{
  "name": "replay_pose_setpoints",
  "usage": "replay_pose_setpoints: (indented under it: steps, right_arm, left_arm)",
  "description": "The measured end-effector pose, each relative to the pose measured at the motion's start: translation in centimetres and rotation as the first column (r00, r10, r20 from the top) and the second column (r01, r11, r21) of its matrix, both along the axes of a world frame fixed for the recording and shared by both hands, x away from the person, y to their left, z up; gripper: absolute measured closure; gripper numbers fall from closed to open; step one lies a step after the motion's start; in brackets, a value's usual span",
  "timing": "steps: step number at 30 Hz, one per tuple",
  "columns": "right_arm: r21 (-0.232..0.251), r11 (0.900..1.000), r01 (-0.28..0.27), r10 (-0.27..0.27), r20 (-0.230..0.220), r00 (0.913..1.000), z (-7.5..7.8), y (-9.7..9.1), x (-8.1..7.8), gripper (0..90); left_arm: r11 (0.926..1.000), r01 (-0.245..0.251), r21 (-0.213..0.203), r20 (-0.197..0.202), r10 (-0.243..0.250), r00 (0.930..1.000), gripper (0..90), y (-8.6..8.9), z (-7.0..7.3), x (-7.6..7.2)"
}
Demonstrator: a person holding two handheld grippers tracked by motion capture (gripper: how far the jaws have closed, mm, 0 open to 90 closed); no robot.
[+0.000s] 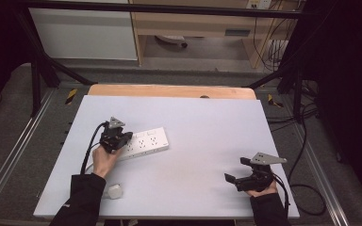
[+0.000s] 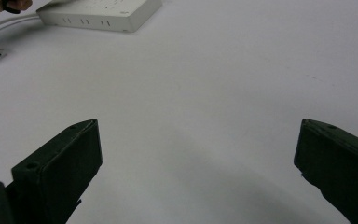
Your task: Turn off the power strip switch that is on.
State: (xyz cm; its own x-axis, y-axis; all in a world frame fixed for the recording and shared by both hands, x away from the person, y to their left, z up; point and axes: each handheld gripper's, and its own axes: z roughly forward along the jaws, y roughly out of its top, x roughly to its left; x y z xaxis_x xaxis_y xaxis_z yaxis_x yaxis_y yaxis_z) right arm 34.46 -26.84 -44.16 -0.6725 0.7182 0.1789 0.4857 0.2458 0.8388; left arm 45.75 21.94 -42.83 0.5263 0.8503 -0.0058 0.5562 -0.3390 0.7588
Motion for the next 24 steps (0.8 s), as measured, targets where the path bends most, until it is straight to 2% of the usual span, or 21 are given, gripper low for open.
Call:
replay_pose_setpoints:
  steps: [24]
  right_arm:
    - [0.001, 1.0000, -0.001, 0.001, -0.001, 1.0000, 0.00, 0.00, 0.01, 1.3]
  left_arm:
    - [1.0000, -0.001, 0.000, 0.010, 0.001, 1.0000, 90.0, -0.18, -0.16, -0.10]
